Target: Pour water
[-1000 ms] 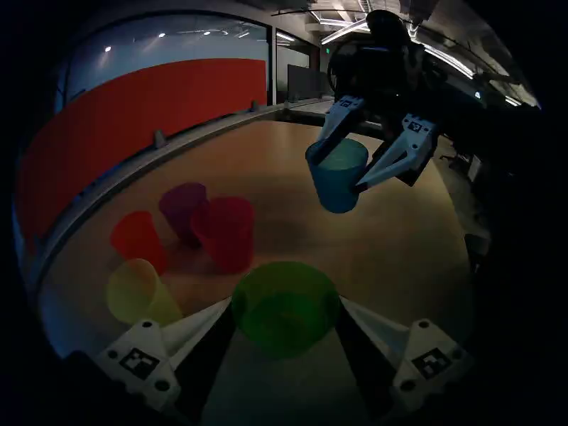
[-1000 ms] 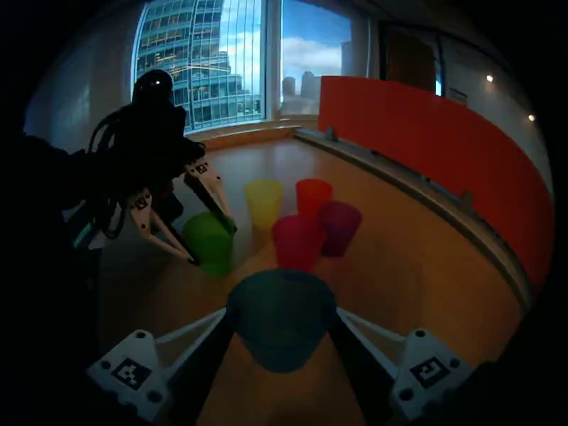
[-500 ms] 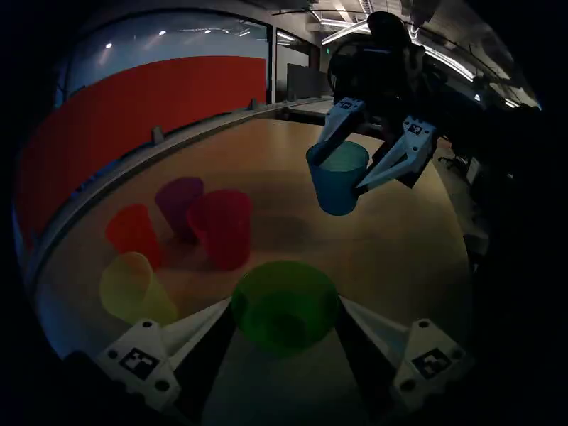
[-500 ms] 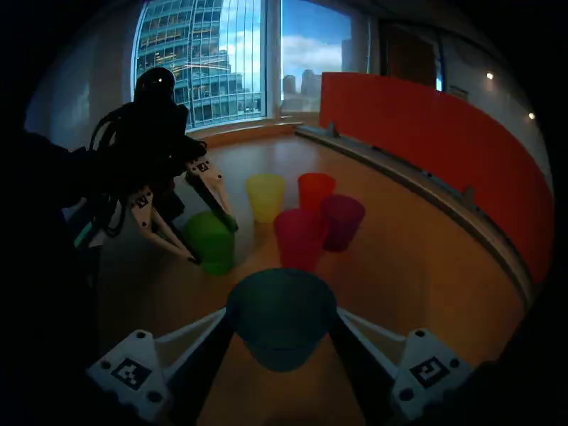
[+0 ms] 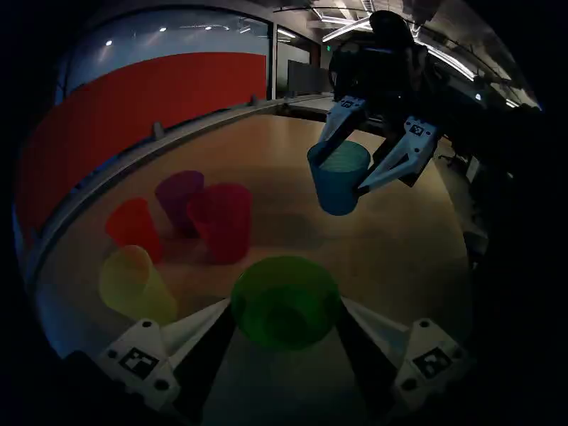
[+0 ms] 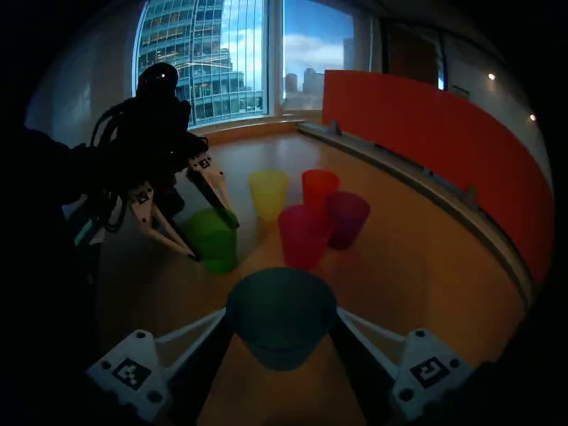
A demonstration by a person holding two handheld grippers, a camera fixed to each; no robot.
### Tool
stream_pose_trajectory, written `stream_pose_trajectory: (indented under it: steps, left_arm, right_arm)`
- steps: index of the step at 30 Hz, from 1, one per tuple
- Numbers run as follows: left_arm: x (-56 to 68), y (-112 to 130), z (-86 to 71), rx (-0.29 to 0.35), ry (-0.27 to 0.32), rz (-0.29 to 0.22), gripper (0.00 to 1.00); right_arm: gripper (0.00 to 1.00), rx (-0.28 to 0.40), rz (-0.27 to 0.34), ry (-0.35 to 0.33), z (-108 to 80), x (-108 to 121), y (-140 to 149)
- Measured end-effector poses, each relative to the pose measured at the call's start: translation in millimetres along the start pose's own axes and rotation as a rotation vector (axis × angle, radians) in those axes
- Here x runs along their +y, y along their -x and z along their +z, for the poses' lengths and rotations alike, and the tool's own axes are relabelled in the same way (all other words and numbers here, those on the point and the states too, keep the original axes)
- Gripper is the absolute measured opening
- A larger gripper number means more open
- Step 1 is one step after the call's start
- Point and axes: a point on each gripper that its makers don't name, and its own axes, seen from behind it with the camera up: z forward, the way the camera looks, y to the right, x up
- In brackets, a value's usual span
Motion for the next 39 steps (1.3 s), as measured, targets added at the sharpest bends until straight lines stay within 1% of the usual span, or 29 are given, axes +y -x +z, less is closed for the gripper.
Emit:
stream_pose_trajectory:
  steps: [3,9,12,21,27,33,39]
  left_arm:
    - [0.2,2,0.3,-0.008,0.001,0.007,0.98]
    - [-0.2,5,-1.2,-0.024,-0.006,0.017,0.98]
    - [-2.5,6,-3.6,-0.025,-0.013,0.016,0.98]
    - [-6.5,13,-13.8,-0.033,-0.029,0.01,0.98]
    - [-6.1,17,-19.0,-0.037,-0.035,0.016,0.98]
    - [-7.2,17,-22.5,-0.032,-0.041,0.01,0.98]
    - [-7.6,18,-23.6,-0.032,-0.045,0.01,0.98]
  right_arm:
    - [0.91,-0.004,-0.003,0.001,1.2,-1,3]
    - [0.91,-0.022,-0.011,-0.003,5.5,-5,13]
    - [0.91,-0.024,-0.013,-0.005,8.6,-7,16]
    - [0.91,-0.037,0.003,-0.013,18.4,-11,28]
    - [0.91,-0.043,0.007,-0.013,21.6,-12,33]
    - [0.91,-0.041,0.013,-0.01,20.0,-12,36]
    - [0.91,-0.052,0.013,-0.003,14.4,-12,42]
